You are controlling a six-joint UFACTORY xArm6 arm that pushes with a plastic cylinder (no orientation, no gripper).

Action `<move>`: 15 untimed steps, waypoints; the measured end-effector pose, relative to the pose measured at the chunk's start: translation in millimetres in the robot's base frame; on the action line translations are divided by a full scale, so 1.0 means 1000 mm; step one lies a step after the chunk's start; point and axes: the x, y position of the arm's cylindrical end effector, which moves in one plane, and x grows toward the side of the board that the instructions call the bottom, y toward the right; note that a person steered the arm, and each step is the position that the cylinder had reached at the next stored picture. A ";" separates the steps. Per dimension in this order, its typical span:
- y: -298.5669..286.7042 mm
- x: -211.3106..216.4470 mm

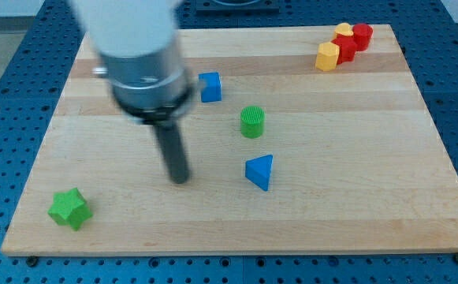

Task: Move the blue triangle into the green star

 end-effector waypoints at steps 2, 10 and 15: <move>0.107 -0.010; 0.197 0.075; 0.133 0.004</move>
